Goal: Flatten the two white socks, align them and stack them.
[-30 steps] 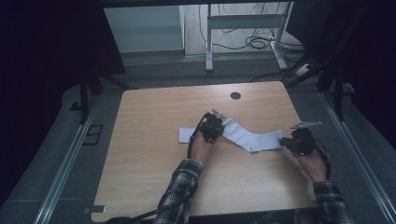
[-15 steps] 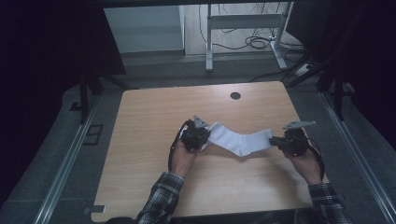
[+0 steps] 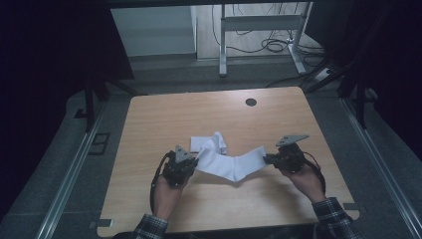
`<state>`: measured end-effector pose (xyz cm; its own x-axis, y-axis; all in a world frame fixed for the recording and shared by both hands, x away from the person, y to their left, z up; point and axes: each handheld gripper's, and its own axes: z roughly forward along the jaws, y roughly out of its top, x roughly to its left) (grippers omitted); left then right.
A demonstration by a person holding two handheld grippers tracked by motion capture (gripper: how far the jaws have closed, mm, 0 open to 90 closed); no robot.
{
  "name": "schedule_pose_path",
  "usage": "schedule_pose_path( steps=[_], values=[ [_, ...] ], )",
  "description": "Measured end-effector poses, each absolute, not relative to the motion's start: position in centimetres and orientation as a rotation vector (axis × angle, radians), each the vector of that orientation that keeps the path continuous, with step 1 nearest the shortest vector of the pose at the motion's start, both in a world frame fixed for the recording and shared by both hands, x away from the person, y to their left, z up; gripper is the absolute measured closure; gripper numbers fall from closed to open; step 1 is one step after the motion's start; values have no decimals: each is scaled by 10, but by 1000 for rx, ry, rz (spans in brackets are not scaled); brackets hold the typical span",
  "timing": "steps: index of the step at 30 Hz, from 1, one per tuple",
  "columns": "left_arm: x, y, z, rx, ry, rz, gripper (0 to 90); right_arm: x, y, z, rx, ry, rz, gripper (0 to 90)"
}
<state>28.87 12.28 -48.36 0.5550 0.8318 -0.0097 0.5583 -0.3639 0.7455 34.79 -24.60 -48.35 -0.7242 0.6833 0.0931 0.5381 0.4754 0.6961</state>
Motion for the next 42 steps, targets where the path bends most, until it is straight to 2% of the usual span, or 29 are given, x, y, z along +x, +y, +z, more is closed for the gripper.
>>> schedule_pose_path(
  steps=[9,12,15,19,26,38,42],
  values=[
    [271,136,-513,2116,1183,459,843,350,-222,-506,1032,2620,973,806],
    [273,139,-523,2121,1226,437,766,351,-221,-513,1026,2641,933,757],
    [279,144,-515,2072,1237,435,663,353,-225,-510,1043,2616,960,698],
    [294,142,-500,2050,1222,448,616,355,-237,-502,1074,2558,1007,658],
    [332,115,-494,2068,1189,393,609,363,-263,-507,1132,2512,973,624],
    [374,87,-517,2142,1250,397,545,369,-287,-520,1133,2462,888,556],
    [382,81,-524,2193,1251,403,586,369,-290,-525,1120,2465,866,537]
  ],
)
